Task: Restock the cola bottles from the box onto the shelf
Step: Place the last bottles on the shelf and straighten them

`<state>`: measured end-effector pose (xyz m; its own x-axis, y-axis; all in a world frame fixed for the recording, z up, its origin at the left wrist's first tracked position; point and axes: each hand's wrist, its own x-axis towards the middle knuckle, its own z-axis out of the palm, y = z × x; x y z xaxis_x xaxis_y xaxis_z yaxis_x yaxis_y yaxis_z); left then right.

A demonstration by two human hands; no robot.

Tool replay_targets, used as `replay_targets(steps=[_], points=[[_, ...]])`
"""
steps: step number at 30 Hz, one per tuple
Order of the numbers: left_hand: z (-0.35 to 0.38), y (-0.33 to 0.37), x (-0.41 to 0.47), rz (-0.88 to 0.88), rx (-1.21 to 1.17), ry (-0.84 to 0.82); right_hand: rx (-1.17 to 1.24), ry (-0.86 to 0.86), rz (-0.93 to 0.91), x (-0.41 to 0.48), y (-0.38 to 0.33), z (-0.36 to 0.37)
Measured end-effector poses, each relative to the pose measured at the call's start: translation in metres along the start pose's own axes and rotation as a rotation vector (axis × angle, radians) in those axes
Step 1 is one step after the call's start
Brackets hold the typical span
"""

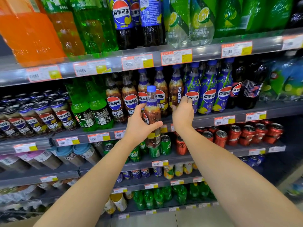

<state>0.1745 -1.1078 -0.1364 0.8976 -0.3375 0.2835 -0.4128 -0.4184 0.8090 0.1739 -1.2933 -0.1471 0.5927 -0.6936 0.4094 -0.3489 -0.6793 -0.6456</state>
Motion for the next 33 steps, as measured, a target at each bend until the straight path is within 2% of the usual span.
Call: replay_targets(steps=[7,24,30,33], points=[[0.007,0.0,0.001,-0.013,-0.012,-0.011,0.033,0.032,-0.038,0.0,0.006,0.002],[0.016,0.001,0.006,-0.006,-0.033,0.025,0.021,0.007,0.01,0.009,0.004,0.009],[0.017,0.017,0.014,0.024,-0.026,0.019,0.288,-0.011,0.026,0.003,-0.003,-0.012],[0.018,0.028,0.023,0.029,-0.028,0.031,0.48,-0.199,0.027,0.0,-0.006,-0.032]])
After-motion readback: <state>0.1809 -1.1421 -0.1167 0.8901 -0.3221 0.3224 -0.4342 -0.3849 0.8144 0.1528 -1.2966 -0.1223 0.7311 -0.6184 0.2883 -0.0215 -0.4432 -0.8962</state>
